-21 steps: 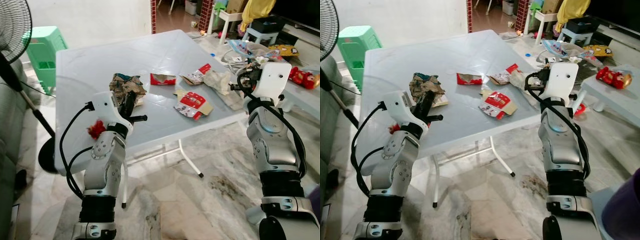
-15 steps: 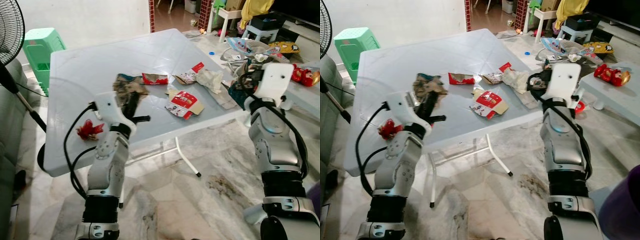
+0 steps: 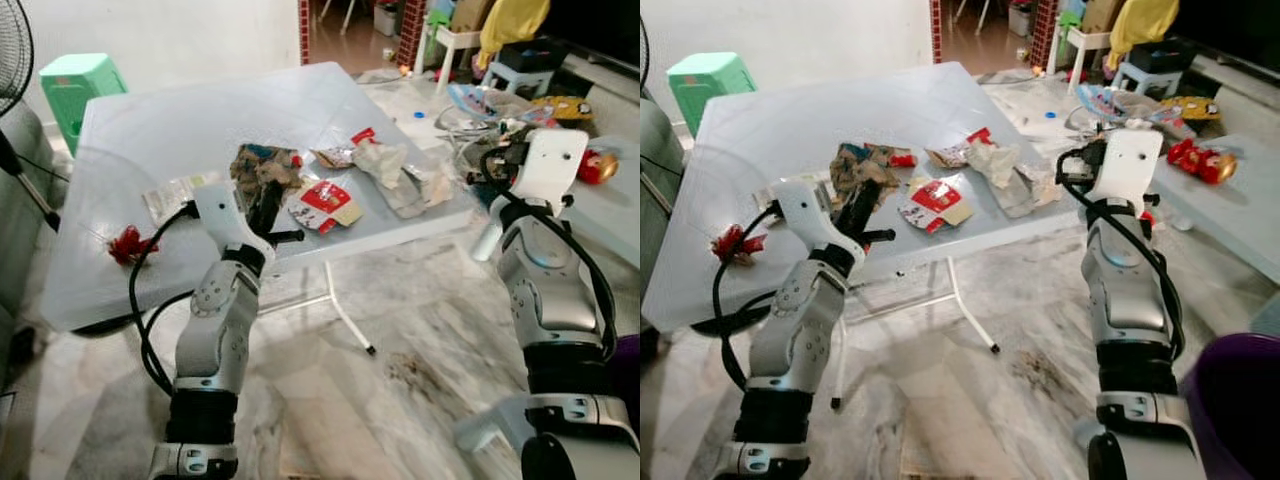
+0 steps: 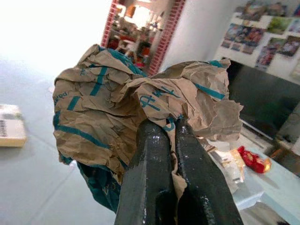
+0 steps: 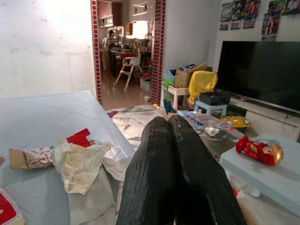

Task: Picking trash to rubbish bin

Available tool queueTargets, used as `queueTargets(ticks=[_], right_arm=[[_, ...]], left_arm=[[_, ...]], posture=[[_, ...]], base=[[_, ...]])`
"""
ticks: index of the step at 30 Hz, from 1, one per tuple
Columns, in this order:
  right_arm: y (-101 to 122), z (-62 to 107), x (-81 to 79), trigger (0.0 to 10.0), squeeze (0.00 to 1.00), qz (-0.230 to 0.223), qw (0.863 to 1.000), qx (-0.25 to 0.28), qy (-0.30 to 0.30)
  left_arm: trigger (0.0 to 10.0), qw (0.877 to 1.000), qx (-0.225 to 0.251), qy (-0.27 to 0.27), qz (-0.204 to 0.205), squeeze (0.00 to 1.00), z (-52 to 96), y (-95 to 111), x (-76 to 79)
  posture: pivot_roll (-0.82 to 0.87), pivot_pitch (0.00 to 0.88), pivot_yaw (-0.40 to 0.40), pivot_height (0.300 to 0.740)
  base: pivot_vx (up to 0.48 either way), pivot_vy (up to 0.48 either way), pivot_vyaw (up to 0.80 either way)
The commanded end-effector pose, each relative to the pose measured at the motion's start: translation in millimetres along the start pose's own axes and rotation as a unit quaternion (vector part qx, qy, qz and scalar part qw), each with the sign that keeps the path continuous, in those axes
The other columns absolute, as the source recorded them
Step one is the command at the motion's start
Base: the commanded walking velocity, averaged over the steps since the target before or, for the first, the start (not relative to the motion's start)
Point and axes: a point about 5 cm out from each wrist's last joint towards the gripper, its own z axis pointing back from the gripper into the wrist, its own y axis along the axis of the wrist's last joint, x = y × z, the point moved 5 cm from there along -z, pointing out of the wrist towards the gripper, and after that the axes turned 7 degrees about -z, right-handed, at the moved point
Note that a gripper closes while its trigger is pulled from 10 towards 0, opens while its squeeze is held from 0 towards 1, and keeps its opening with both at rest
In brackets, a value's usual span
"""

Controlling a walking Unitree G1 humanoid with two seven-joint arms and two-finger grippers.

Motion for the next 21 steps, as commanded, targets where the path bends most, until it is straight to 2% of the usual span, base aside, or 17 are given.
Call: queueTargets(ticks=[1, 15, 21], right_arm=[[4.1, -1.2, -0.6, 0.0, 0.0, 0.004, 1.0, 0.005, 0.001], [3.5, -1.2, 0.5, 0.0, 0.0, 0.005, 1.0, 0.003, -0.001], [1.1, -1.6, 1.5, 0.0, 0.0, 0.005, 1.0, -0.003, -0.004]], left_arm=[[0.0, 1.0, 0.002, 0.006, 0.003, 0.0, 0.0, 2.2, -1.9], [0.0, 1.0, 0.007, 0.014, 0.006, 0.0, -2.4, 6.2, -7.7], [0.0, 1.0, 0.005, 0.023, 0.009, 0.0, -2.7, 6.3, -12.6]], posture=[[0.01, 0.033, 0.011, 0.74], [0.01, 0.032, 0.012, 0.74], [0.01, 0.033, 0.01, 0.74]], base=[[0.0, 0.0, 0.0], [0.0, 0.0, 0.0], [0.0, 0.0, -0.69]])
